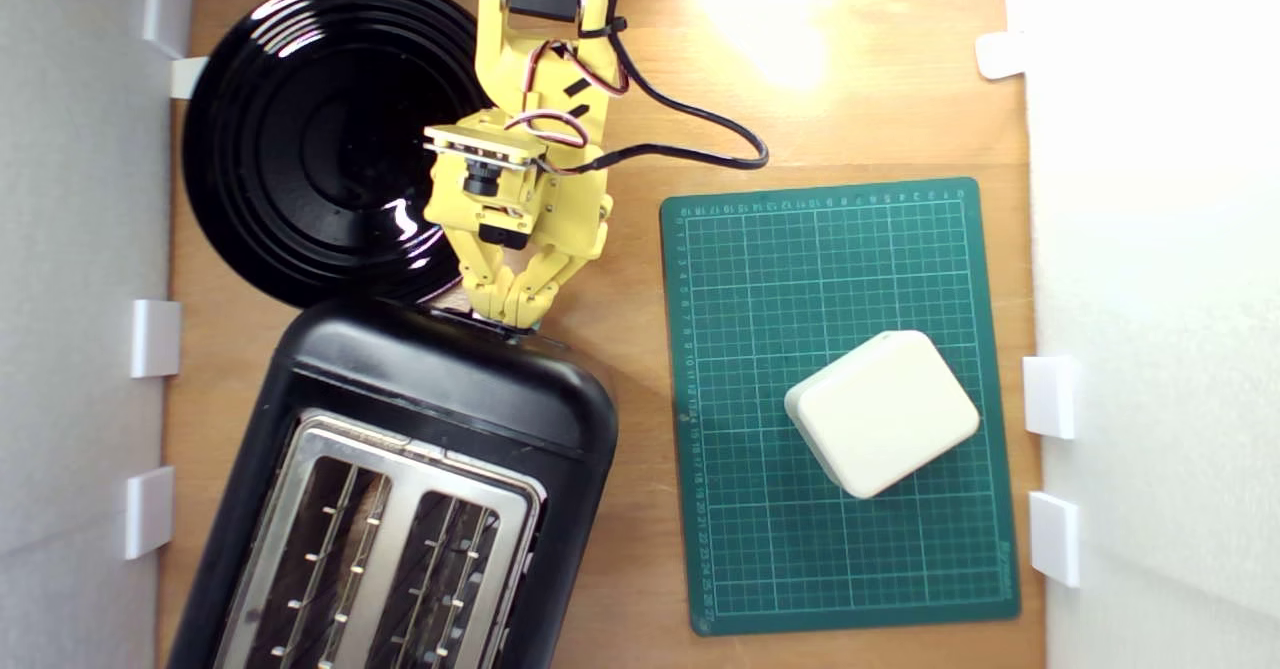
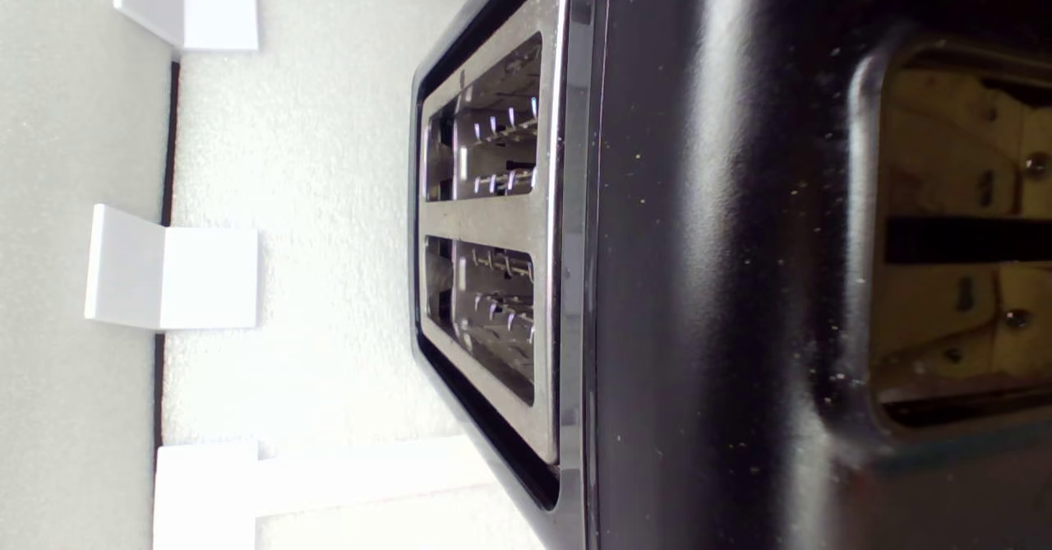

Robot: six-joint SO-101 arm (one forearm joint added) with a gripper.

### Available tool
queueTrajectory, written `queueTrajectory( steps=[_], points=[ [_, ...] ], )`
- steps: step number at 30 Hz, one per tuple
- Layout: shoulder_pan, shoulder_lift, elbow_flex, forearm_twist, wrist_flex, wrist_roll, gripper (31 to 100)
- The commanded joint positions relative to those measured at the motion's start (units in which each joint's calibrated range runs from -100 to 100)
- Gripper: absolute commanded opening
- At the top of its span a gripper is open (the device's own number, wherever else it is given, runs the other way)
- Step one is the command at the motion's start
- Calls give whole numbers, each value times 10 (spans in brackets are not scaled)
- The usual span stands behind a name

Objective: Start toaster

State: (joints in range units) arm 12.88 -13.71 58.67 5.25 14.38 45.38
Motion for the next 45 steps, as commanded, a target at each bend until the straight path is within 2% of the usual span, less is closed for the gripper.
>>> queueTrajectory(
  steps=[1,4,10,18,25,32,38,42,45],
  points=[
    [12,19,27,-4,3,3,314],
    [9,1,23,-2,10,3,314],
    [9,-3,-65,-11,152,0,314],
    [5,-5,-134,-12,236,0,314],
    [-18,-4,-232,-13,327,-19,314],
    [-38,-20,-270,-12,328,-32,314],
    [-62,-103,-269,-12,328,-35,314],
    [-84,-175,-267,-12,328,-66,314],
    [-103,-231,-266,-12,328,-113,314]
  ],
)
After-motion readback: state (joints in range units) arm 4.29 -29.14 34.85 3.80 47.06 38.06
